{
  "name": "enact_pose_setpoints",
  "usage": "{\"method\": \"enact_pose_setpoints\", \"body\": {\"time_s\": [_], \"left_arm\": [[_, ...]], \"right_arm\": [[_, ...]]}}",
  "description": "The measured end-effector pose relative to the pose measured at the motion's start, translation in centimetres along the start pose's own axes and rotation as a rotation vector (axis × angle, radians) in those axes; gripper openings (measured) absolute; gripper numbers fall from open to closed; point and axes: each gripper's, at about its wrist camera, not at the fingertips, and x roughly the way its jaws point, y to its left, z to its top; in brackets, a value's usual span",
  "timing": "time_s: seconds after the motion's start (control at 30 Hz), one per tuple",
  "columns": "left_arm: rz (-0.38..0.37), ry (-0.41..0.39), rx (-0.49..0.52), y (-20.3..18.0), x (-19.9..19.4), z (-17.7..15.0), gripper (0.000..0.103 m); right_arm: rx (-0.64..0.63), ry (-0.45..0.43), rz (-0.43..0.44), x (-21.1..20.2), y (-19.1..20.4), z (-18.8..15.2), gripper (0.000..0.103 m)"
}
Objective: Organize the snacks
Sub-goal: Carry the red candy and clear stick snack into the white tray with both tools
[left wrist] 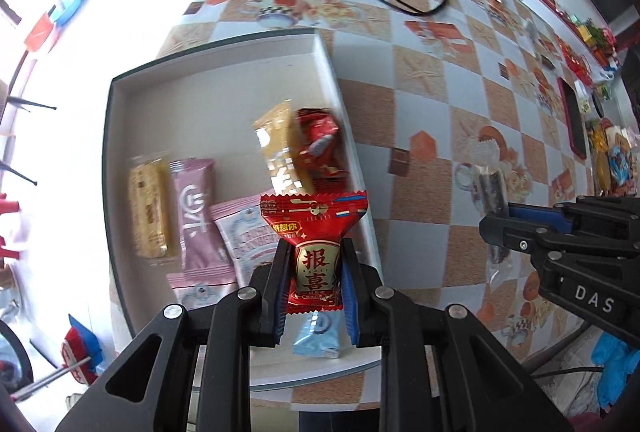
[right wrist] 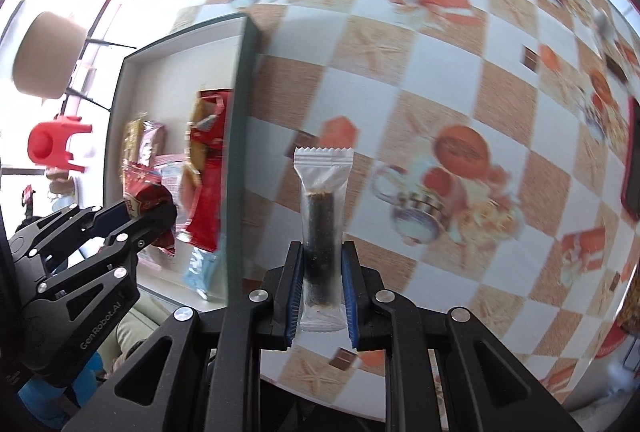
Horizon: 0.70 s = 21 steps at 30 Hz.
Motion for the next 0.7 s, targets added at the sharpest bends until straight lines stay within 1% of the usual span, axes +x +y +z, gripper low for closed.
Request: {"method": "enact_pose_setpoints", "body": {"time_s": [0.4,0.7], "left_arm": [[0.032,0.007,-0.102,5.9,0.4,-0.4,0.025],[0.03,0.023,-0.136,7.6,1.1,-0.9,0.025]], "right_arm": [[-0.129,0.015,0.011,1.5,7.0,2.7,0.02],[-0.173,0.021,0.013,2.0,9.6,4.0,0.02]]}}
